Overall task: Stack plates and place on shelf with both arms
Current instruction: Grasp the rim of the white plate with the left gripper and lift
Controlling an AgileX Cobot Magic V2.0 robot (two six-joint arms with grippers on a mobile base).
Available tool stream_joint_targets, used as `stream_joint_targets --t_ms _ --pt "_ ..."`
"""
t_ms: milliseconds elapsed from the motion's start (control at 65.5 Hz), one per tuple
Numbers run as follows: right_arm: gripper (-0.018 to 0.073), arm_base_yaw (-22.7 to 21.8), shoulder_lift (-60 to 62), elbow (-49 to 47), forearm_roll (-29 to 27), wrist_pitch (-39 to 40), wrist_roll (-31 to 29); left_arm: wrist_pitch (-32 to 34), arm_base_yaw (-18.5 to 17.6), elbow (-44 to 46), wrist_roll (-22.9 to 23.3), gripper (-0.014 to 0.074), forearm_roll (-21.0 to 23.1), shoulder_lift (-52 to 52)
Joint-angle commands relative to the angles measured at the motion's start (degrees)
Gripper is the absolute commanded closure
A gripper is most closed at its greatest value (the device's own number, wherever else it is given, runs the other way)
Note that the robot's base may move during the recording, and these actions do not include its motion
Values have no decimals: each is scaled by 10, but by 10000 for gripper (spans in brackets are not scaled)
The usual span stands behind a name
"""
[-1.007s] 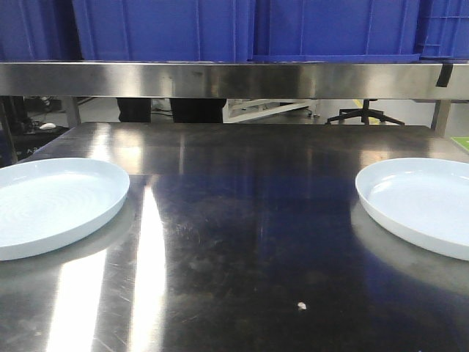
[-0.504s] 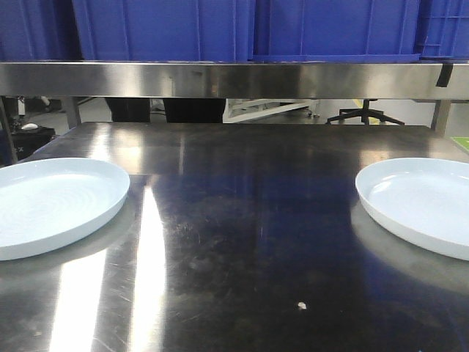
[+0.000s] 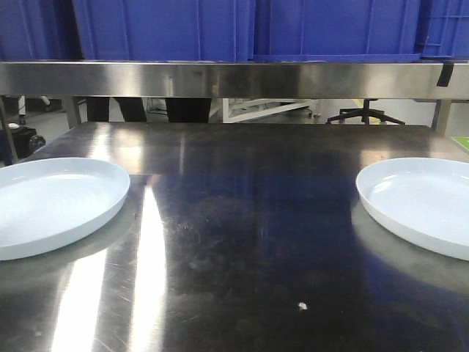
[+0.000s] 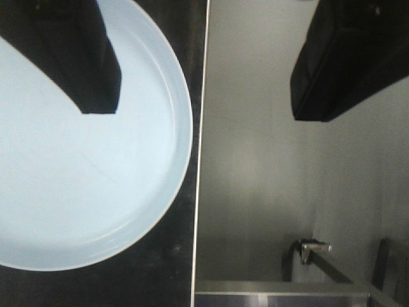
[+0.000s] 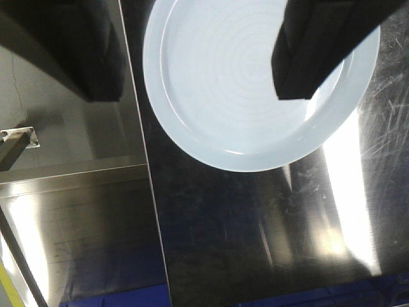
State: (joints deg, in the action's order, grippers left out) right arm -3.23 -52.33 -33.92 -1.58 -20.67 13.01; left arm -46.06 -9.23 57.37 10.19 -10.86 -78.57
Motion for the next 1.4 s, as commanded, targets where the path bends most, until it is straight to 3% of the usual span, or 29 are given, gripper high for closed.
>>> stream_joint_targets --t_ms 0,702,870,1389 --pt "-27 -2 3 -21 7 40 -6 50 -4 19 21 11 -12 -13" --pt "-27 -2 3 -20 7 22 -6 115 12 19 21 11 -13 -107" --pt "-27 -2 3 -20 7 21 -6 116 32 19 21 11 -9 -107" --pt "-27 -2 3 -20 7 20 -6 112 32 19 21 15 0 -155"
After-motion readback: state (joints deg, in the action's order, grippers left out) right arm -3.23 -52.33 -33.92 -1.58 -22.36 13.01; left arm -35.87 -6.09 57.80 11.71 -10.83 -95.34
